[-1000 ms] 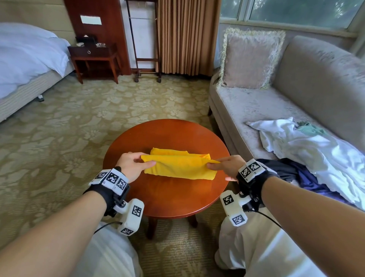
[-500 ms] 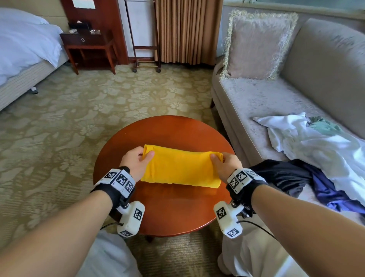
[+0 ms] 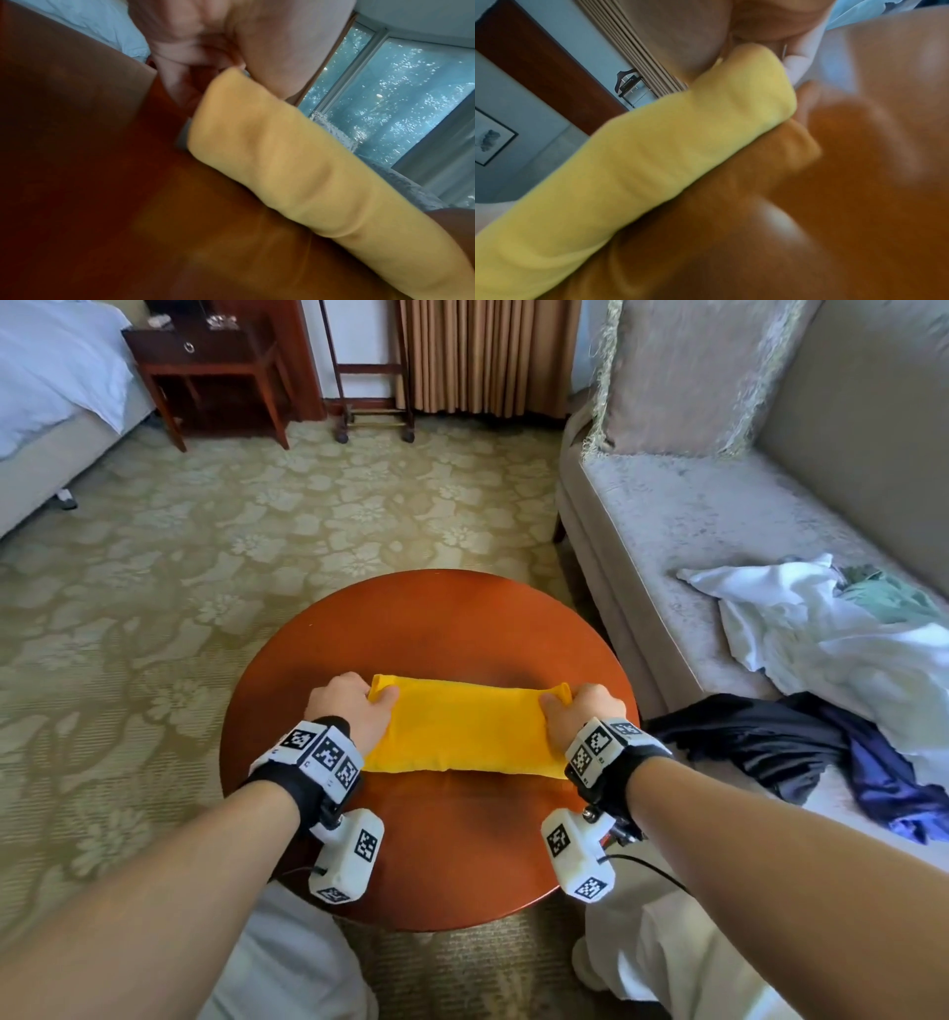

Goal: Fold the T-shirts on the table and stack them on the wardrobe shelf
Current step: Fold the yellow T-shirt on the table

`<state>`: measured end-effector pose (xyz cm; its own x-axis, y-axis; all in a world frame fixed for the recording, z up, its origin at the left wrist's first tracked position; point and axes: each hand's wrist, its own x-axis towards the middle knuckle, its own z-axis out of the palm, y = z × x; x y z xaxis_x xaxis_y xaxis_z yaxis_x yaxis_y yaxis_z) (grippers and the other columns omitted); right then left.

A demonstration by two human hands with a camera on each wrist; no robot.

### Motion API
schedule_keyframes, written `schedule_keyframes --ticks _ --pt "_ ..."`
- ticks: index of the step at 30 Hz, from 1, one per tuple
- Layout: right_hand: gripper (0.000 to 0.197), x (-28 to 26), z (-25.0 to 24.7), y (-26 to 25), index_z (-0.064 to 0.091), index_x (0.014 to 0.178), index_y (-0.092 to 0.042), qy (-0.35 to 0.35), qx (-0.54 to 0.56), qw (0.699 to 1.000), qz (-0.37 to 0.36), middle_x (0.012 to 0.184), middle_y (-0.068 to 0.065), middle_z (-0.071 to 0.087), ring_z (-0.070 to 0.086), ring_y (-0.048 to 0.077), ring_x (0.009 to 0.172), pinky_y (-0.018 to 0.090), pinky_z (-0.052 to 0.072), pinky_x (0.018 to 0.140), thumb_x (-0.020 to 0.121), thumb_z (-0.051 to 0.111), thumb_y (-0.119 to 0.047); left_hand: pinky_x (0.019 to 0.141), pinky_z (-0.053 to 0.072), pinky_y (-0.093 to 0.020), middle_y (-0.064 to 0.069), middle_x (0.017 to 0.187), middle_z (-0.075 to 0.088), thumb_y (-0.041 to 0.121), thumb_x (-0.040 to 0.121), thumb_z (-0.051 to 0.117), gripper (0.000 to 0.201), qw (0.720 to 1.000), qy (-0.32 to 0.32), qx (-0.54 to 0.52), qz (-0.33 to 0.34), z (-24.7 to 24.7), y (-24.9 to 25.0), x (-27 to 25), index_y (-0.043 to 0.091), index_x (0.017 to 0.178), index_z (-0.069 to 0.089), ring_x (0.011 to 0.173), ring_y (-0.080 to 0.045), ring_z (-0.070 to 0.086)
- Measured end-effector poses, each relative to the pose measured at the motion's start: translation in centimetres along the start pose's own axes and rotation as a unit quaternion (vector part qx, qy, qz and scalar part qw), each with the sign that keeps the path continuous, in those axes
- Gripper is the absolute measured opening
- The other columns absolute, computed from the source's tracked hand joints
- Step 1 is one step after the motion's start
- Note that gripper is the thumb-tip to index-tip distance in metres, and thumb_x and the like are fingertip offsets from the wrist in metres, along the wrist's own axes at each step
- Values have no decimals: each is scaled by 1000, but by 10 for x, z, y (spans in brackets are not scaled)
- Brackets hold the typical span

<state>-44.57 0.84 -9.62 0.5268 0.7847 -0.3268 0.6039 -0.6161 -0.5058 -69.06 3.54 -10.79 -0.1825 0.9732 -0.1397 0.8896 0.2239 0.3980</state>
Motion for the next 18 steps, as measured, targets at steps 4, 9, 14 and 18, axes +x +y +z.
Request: schedule_keyframes --ticks 4,9,14,18 --pt "63 -13 -2 -12 38 131 -12 89 -26 995 -47 133 8 44 44 29 121 43 40 97 88 54 -54 90 44 -42 -13 127 51 55 94 47 56 999 37 -20 -23 -13 20 -15 10 126 45 118 -33 48" --pt "63 -41 20 -16 25 148 -23 17 -120 940 -319 159 -4 14 8 17 147 43 11 117 96 32 -58 114 16 -49 -1 159 16 58 97 29 57 987 31 81 136 -3 46 -39 33 148 25 145 -24 13" --pt "67 -40 39 1 0 153 -36 -164 -216 910 -313 160 -12 -16 -19 10 146 41 -8 120 94 2 -65 117 -5 -56 4 163 -14 56 99 7 56 977 -114 157 85 24 33 -40 43 153 1 149 -15 -16" --pt "62 -35 41 3 -3 152 -42 -145 -223 923 -276 159 -13 -20 -19 14 147 42 -10 120 94 4 -65 115 -11 -57 4 162 -17 61 98 6 58 983 -109 139 53 28 31 -43 44 152 -3 148 -17 -21"
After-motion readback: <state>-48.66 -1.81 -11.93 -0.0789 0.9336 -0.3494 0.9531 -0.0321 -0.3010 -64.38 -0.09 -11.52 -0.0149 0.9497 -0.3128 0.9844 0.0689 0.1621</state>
